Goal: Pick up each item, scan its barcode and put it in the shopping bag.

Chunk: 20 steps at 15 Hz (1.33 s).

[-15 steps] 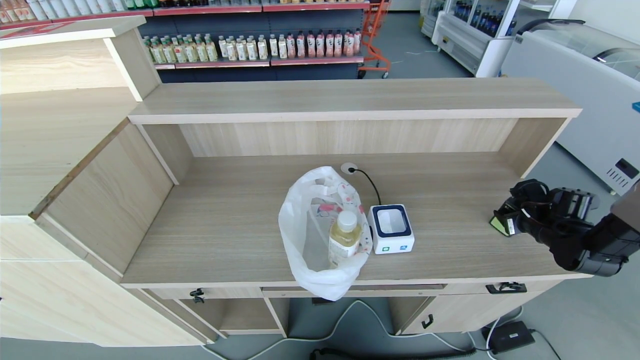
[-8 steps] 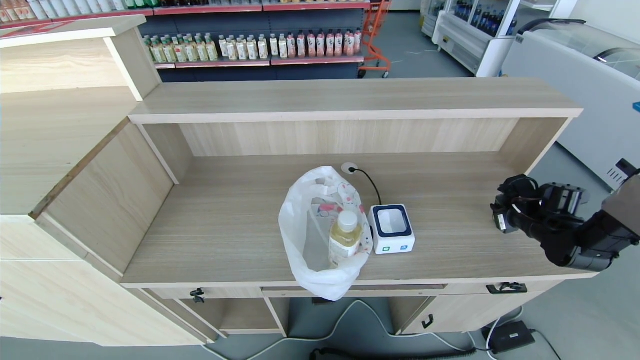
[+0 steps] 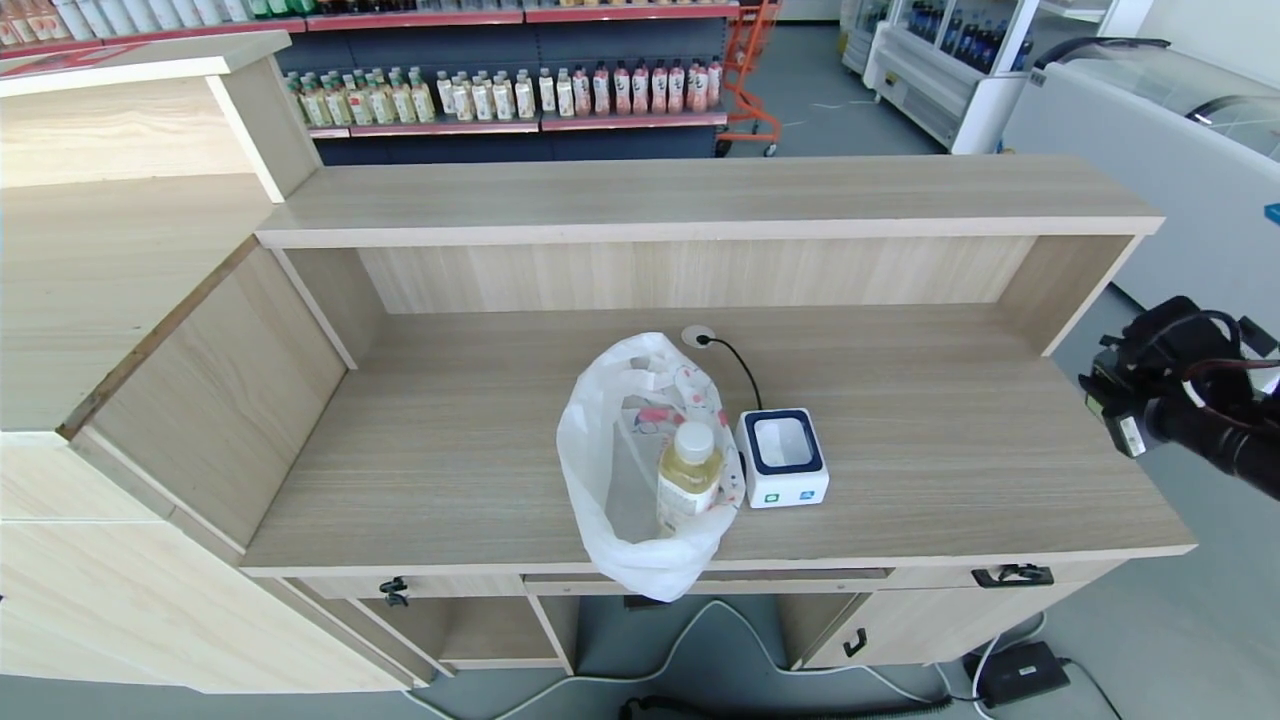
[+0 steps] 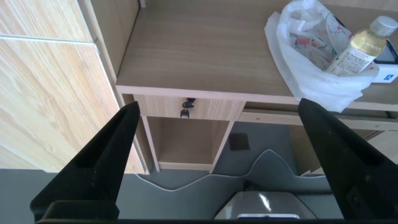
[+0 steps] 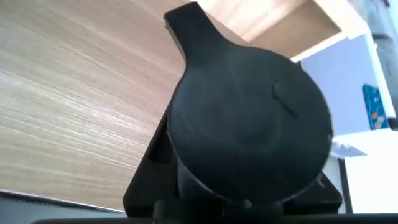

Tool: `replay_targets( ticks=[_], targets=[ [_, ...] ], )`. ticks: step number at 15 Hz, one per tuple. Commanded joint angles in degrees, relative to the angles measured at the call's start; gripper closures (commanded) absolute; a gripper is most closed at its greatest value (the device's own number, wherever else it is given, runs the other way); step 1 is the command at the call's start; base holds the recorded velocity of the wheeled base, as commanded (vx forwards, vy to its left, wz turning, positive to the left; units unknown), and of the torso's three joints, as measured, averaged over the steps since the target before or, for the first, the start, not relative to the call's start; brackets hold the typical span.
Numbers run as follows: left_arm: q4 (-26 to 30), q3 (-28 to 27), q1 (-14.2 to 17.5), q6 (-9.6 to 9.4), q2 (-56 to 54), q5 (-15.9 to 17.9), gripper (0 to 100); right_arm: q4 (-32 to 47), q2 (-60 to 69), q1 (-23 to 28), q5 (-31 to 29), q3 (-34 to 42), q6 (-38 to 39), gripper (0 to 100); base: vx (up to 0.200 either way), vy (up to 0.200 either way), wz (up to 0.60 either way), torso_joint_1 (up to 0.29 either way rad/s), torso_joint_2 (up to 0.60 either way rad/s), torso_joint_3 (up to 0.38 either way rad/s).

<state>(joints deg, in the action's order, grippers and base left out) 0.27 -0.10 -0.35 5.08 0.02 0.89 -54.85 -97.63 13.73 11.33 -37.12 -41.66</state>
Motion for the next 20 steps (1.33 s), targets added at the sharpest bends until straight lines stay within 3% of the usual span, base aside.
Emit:
replay_targets(
  ticks=[1, 3, 4, 5, 6, 7, 8, 10, 12, 20],
  targets=[
    [0.0, -0.1, 0.0, 0.01, 0.0, 0.0, 0, 13.7, 28.9, -13.4, 12.8, 7.3, -19.3, 100, 0.000, 0.000, 0.00, 0.000, 0.00, 0.000],
    [0.0, 0.0, 0.0, 0.01, 0.0, 0.0, 0, 17.4, 30.7, -19.4, 18.3, 8.2, -36.9, 100, 0.000, 0.000, 0.00, 0.000, 0.00, 0.000],
    [0.0, 0.0, 0.0, 0.01, 0.0, 0.0, 0, 17.4, 29.1, -28.1, 18.8, 8.4, -52.0, 100, 0.000, 0.000, 0.00, 0.000, 0.00, 0.000],
    [0.0, 0.0, 0.0, 0.01, 0.0, 0.0, 0, 16.6, 27.0, -31.9, 19.3, 7.8, -60.1, 100, 0.000, 0.000, 0.00, 0.000, 0.00, 0.000],
    [0.0, -0.1, 0.0, 0.01, 0.0, 0.0, 0, 14.9, 25.4, -35.2, 19.3, 7.6, -66.1, 100, 0.000, 0.000, 0.00, 0.000, 0.00, 0.000],
    [-0.1, 0.0, 0.0, 0.01, 0.0, 0.0, 0, 7.8, 22.1, -41.6, 20.9, 7.9, -77.2, 100, 0.000, 0.000, 0.00, 0.000, 0.00, 0.000],
    [0.0, -0.1, 0.0, 0.01, 0.0, 0.0, 0, 2.6, 20.5, -44.3, 22.8, 8.4, -82.5, 100, 0.000, 0.000, 0.00, 0.000, 0.00, 0.000],
    [0.0, 0.0, 0.0, 0.01, 0.0, 0.0, 0, -3.9, 19.8, -48.1, 31.3, 8.6, -90.0, 100, 0.000, 0.000, 0.00, 0.000, 0.00, 0.000],
    [0.0, 0.0, 0.0, 0.01, 0.0, 0.0, 0, -3.7, 20.6, -49.0, 35.3, 9.1, -96.9, 100, 0.000, 0.000, 0.00, 0.000, 0.00, 0.000],
    [0.0, 0.0, 0.0, 0.01, 0.0, 0.0, 0, -3.4, 26.5, -51.2, 37.4, 10.8, -103.5, 100, 0.000, 0.000, 0.00, 0.000, 0.00, 0.000]
  ],
)
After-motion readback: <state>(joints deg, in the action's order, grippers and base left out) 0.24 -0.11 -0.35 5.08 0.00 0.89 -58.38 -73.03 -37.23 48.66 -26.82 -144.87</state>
